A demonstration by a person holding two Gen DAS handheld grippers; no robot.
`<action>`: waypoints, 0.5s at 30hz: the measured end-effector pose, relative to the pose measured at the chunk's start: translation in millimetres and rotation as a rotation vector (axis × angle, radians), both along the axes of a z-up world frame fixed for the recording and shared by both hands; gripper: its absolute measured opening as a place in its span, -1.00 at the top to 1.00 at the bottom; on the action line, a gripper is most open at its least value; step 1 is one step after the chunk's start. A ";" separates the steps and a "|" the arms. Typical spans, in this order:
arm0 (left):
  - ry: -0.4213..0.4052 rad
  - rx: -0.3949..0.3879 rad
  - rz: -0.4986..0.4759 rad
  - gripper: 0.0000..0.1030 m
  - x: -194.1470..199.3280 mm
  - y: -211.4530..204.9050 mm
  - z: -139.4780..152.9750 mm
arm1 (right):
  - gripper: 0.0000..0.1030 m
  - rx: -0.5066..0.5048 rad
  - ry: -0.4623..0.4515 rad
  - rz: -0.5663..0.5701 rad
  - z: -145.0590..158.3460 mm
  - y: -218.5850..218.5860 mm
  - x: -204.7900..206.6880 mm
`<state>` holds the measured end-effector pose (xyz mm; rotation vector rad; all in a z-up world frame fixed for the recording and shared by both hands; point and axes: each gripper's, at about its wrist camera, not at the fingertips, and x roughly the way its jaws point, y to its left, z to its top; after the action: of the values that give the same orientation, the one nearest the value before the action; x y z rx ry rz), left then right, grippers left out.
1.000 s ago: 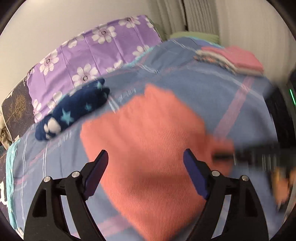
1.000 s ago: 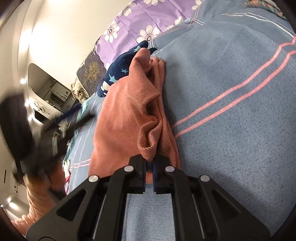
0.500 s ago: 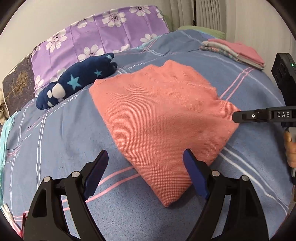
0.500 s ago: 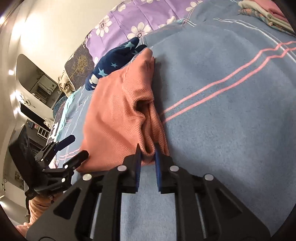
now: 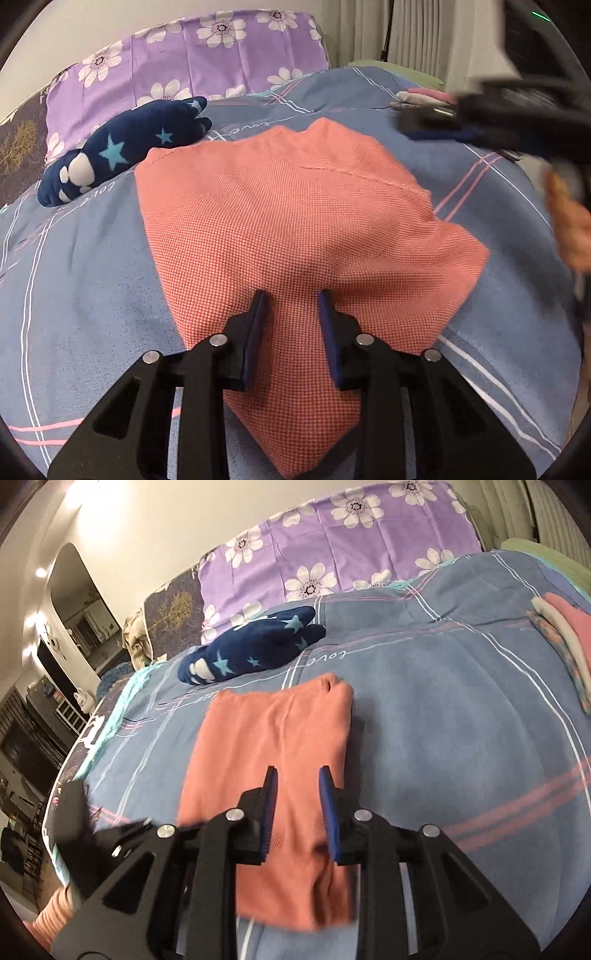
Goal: Fold small clothes
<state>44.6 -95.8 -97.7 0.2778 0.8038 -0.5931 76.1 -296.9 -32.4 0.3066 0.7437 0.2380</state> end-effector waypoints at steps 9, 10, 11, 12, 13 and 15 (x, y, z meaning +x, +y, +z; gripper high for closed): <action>-0.029 0.015 -0.006 0.16 -7.8 -6.0 -2.6 | 0.53 -0.079 0.124 0.024 -0.6 8.7 111.3; -0.026 0.011 -0.007 0.16 -7.1 -4.8 -3.2 | 0.53 -0.099 0.150 0.034 -4.4 12.4 122.4; -0.021 0.004 -0.008 0.16 -6.5 -3.9 -3.3 | 0.53 -0.110 0.169 0.047 -6.9 15.3 131.3; -0.017 -0.001 -0.009 0.16 -6.0 -3.2 -3.3 | 0.53 -0.119 0.180 0.052 -9.6 16.2 134.8; -0.015 -0.005 -0.010 0.16 -5.7 -2.8 -3.3 | 0.51 -0.135 0.192 0.054 -11.4 18.9 141.1; -0.013 -0.008 -0.011 0.15 -4.2 -1.5 -3.2 | 0.18 -0.171 0.207 0.063 -15.7 23.3 152.0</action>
<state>40.4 -97.3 -100.9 0.2783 0.7876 -0.6045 228.1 -273.7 -48.1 0.1465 0.9736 0.2029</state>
